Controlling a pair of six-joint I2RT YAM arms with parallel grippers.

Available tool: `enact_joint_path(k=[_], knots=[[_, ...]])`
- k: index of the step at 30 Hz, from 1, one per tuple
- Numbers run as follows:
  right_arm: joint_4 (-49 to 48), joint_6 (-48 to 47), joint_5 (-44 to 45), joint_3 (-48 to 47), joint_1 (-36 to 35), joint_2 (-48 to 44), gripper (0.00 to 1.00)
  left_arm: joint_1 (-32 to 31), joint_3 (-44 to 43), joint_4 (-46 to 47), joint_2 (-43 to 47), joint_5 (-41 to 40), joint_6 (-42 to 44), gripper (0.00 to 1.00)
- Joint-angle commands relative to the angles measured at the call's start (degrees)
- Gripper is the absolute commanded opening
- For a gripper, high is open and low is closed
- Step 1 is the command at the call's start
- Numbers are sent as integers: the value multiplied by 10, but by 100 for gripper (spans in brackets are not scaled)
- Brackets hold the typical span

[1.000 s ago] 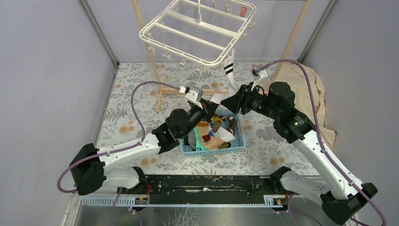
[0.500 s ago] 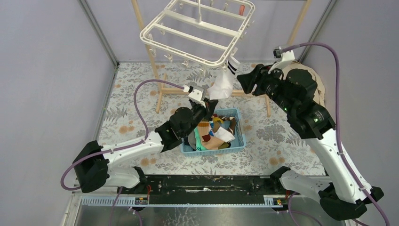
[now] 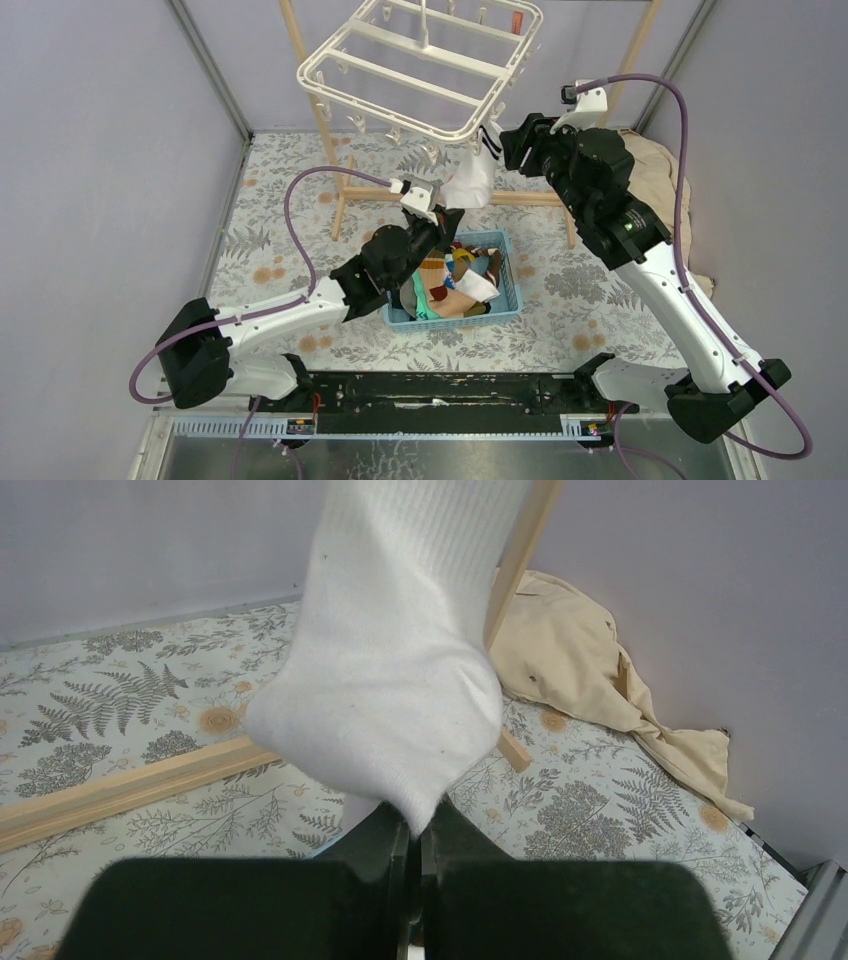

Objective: Remove the socks clipped to the hanger
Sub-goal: Remove the sock from the hanger.

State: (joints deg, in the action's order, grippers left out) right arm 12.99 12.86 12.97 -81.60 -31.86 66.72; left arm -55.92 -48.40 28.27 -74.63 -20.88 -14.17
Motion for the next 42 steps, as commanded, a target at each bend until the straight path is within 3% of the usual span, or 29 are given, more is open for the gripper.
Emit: enact_joint_path(k=[1,6,10,12,20,27,42], knots=[[-87,-11,21,6,2,-2,58,-5,-22,8,1,-15,14,3],[-83,-7,16,8,2,-8,65,-4,-21,1,5,-17,15,3],[-74,-11,-9,9,2,-9,94,-4,-17,-5,12,-18,15,3],[-64,-10,-17,6,2,-7,99,-4,-16,-5,13,-17,14,3],[-78,-14,-5,31,2,-24,100,-4,-23,-20,15,-13,16,3],[-83,-22,-13,3,2,17,72,-5,-27,-28,19,-10,14,3],[-173,-30,-14,-19,2,81,71,-4,-27,-38,27,-17,19,3]])
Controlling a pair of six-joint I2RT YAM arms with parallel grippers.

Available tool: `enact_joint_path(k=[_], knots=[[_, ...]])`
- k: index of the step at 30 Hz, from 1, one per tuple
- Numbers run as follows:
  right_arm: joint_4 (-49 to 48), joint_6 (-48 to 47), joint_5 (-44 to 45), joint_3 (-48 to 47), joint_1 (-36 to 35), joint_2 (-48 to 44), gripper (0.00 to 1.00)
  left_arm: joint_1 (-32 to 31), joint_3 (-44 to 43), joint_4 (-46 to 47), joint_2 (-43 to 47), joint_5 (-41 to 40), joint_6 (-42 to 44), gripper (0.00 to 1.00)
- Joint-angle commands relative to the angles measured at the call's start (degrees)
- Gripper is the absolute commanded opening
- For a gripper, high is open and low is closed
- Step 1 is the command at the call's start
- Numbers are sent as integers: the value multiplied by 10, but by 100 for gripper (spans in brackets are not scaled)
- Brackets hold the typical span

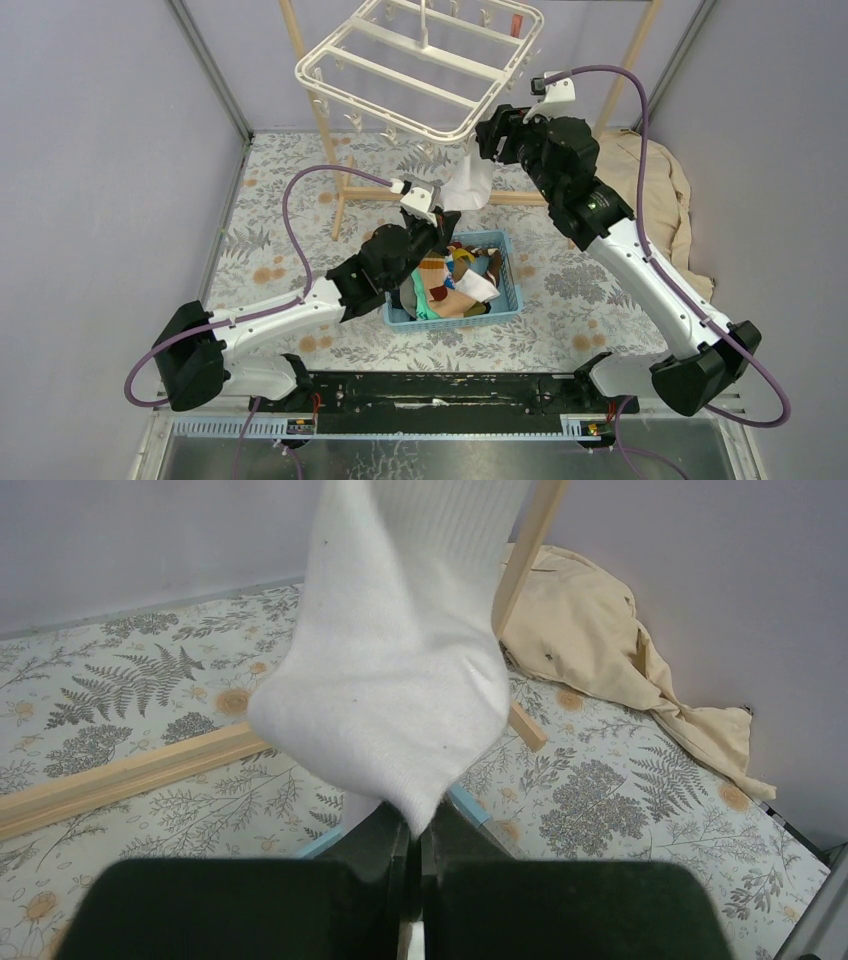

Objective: Remove the socks clipped to the hanger
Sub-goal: Remove the sock from the hanger.

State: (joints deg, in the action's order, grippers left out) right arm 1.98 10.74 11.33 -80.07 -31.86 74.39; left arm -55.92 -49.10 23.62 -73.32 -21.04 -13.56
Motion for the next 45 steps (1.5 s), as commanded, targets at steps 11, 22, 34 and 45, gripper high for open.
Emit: enact_joint_path(k=[11,22,34,45], knots=[[-112,-8,18,-44,2,30,67,-3,-17,6,16,-17,13,3],[-185,-4,17,-6,2,30,56,-3,-13,1,19,-21,15,3],[-195,-10,-3,27,2,12,14,-3,-3,-3,27,-27,14,4],[-196,-11,-7,65,2,-18,51,-3,9,-19,53,-31,12,4]])
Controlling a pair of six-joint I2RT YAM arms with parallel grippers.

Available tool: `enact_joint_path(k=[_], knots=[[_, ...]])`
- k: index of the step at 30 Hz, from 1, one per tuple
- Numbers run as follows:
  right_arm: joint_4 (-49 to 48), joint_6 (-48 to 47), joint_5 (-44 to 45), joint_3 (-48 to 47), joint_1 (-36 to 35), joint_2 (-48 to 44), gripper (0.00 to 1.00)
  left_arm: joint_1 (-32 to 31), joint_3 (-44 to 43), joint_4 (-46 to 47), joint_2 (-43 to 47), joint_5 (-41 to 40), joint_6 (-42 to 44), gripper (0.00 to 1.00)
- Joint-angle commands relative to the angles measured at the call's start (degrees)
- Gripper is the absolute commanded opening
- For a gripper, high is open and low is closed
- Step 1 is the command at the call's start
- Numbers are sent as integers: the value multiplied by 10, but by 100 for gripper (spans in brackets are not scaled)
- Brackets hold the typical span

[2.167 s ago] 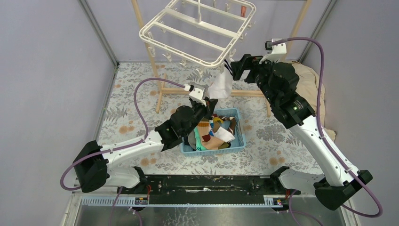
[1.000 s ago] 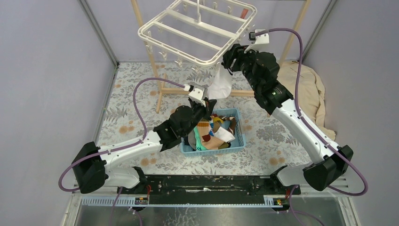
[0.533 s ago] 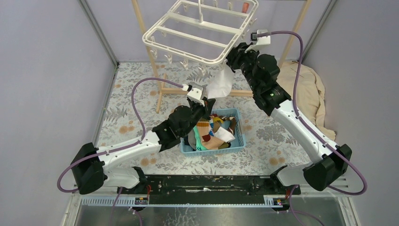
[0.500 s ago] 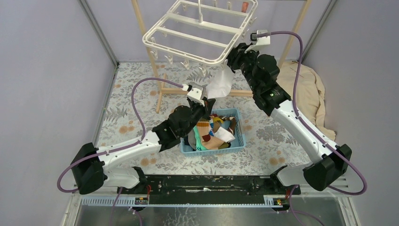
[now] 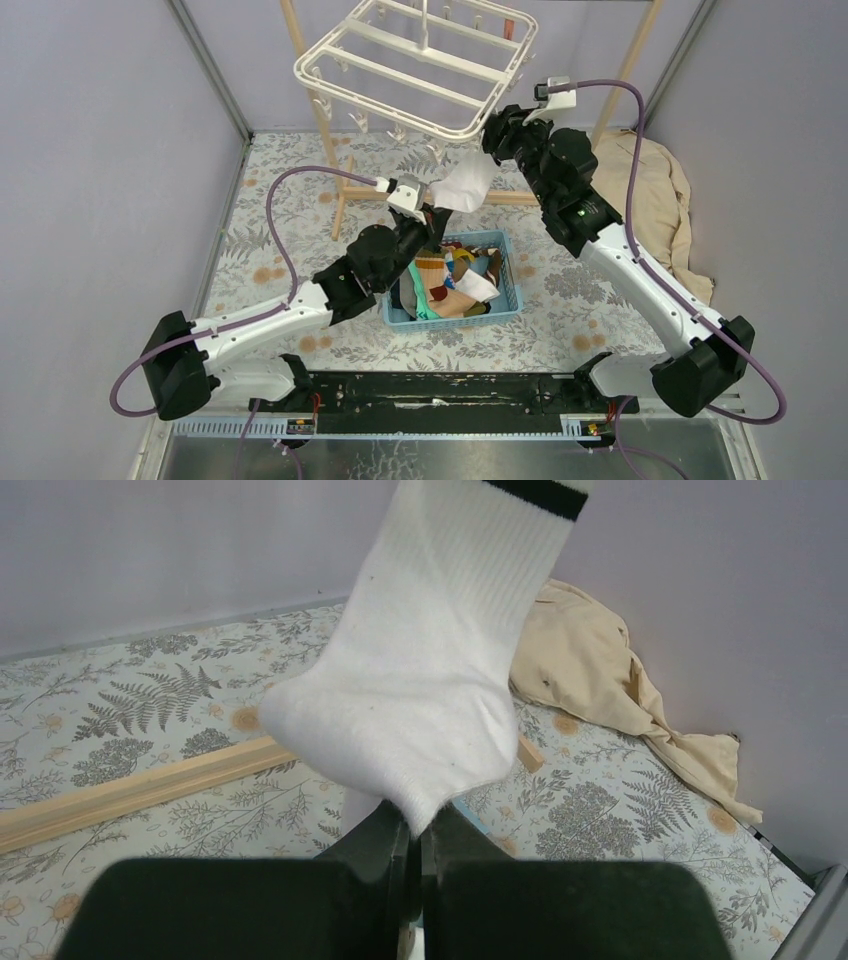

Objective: Remove the socks clipped to the hanger
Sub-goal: Remove the sock from the hanger.

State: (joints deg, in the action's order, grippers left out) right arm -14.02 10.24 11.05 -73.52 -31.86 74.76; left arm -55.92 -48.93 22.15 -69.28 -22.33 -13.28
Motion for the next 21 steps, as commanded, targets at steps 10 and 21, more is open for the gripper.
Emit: enact_joint_path(k=[10,21], knots=[[-45,-10,-8,-16,2,-19,56,-3,10,-9,20,-20,8,4],[-111,-13,7,-9,2,-18,62,-3,15,-7,18,-17,3,4]])
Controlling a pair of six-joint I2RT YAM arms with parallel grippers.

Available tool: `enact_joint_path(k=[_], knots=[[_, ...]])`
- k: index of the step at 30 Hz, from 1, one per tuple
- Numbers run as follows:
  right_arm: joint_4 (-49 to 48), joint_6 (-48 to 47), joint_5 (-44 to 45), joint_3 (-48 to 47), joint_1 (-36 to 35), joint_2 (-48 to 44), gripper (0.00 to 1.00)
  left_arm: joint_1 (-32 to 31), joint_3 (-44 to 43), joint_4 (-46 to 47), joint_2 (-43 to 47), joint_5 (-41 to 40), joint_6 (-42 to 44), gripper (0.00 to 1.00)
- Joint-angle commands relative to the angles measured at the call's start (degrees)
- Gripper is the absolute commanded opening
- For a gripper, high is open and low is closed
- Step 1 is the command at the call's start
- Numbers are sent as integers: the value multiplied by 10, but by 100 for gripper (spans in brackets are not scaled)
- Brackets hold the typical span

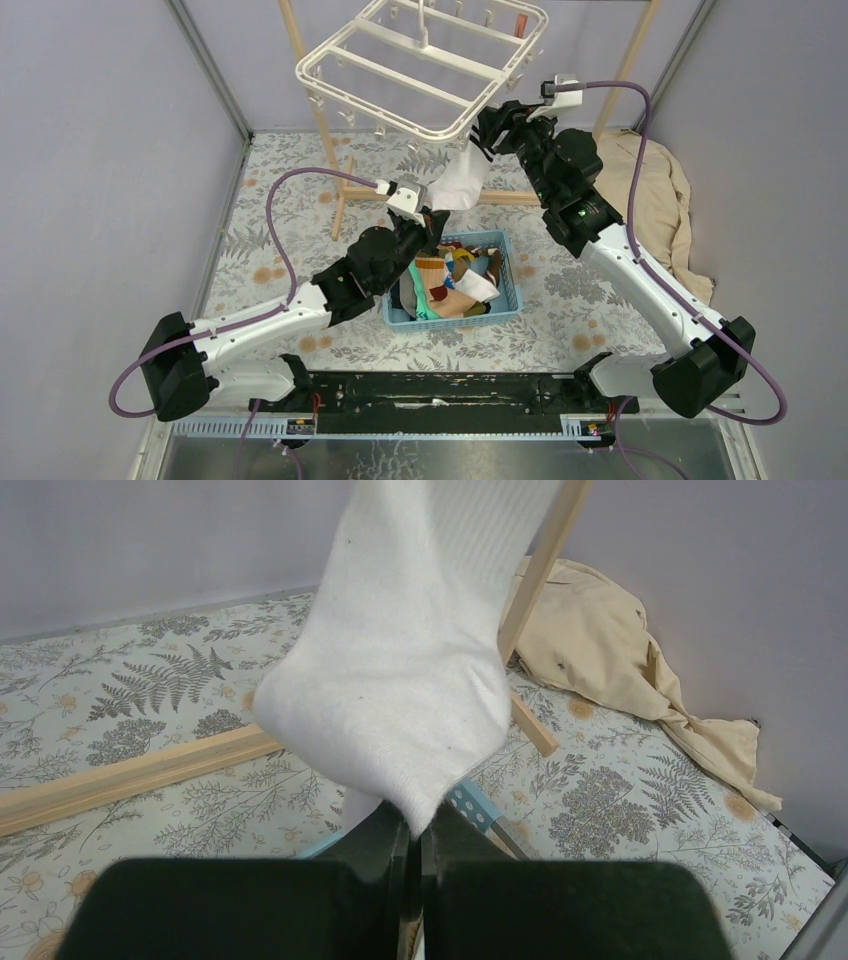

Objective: Remove the socks clipped to the hanger
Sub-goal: Remove the sock from the hanger.

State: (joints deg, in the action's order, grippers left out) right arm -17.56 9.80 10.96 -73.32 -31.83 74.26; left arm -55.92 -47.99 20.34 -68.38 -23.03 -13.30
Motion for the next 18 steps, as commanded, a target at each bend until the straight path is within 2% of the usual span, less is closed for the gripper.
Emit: enact_joint_path(k=[1,4,9,12,14,15,18], knots=[[-79,-10,8,-12,2,-11,62,-3,5,11,8,-9,3,4],[-81,-11,2,-21,2,4,57,-3,3,9,10,-5,3,4],[-78,-8,-14,-33,2,15,35,-3,4,6,12,-4,4,4],[-79,-8,-22,-30,2,11,13,-3,7,4,15,-7,4,4],[-73,-9,-19,-29,2,7,4,-3,11,0,20,-10,4,4],[-71,-8,-17,-29,2,6,0,-3,15,-1,23,-11,3,4],[-68,-9,-15,-26,2,2,0,-4,29,-6,39,-15,-1,4]])
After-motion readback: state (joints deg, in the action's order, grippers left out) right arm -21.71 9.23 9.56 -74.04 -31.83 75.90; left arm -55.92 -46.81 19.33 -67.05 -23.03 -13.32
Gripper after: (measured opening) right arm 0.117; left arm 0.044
